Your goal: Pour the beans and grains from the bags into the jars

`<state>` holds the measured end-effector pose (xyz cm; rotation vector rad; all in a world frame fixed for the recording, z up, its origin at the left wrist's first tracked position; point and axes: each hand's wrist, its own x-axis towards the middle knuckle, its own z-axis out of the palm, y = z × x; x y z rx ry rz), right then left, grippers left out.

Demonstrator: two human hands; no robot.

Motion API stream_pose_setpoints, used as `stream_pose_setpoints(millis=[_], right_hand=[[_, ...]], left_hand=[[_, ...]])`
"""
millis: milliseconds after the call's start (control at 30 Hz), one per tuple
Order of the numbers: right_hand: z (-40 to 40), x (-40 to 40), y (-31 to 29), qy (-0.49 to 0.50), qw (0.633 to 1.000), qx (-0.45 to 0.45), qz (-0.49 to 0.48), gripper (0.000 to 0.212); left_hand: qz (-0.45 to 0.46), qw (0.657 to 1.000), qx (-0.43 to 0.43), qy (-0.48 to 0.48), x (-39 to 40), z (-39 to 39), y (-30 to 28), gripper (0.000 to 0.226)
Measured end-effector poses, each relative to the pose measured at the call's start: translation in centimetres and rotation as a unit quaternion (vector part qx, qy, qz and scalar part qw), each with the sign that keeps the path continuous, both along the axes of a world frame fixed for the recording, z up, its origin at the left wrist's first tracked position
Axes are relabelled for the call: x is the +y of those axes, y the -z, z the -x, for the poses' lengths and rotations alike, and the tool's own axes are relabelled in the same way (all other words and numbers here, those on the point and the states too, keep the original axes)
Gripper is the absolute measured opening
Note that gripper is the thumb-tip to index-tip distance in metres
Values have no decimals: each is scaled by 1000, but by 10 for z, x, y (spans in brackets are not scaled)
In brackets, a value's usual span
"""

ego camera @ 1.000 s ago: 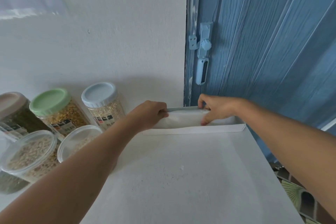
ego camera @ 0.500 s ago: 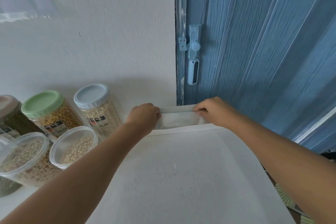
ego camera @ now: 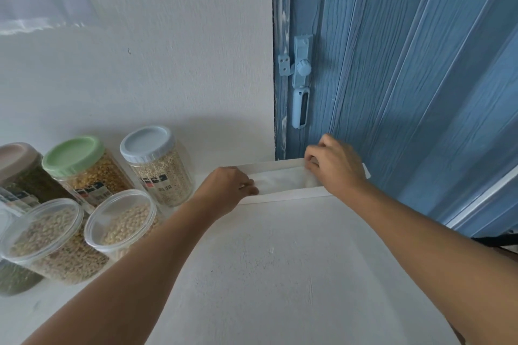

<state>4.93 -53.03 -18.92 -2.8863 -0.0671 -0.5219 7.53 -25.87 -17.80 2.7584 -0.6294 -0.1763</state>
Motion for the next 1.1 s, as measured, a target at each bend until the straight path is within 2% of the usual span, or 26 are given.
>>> stream_pose_setpoints(millis=[33,67,167,267,367,567,833,1000,1100], right_hand=[[8,2,0,-16,999,-38,2,9],[17,5,1,-34,999,-37,-2,20],[44,16,-1,-39,993,113,-3,66],[59,12,5,-25,985,172,-9,72],[62,11,6,-23,980,199,13,78],[48,11,1,16,972,229,39,87],[56,11,-1,1,973,230,13,77],[53,-3,1,-41,978,195,-58,61],[52,-11,-5,-39,987,92,-125,51]], left_hand=[[-11,1000,2,0,-2,-2,-1,39],[-22,1000,2,0,-3,-3,-2,40],[-46,999,17,5,-1,0,-4,53],[-76,994,63,42,10,16,-1,81],[-134,987,28,82,22,27,7,90],[-123,989,14,78,20,21,14,80],[-98,993,-3,71,18,21,21,74],[62,998,-21,22,18,25,17,57],[122,988,-90,13,14,27,0,44]])
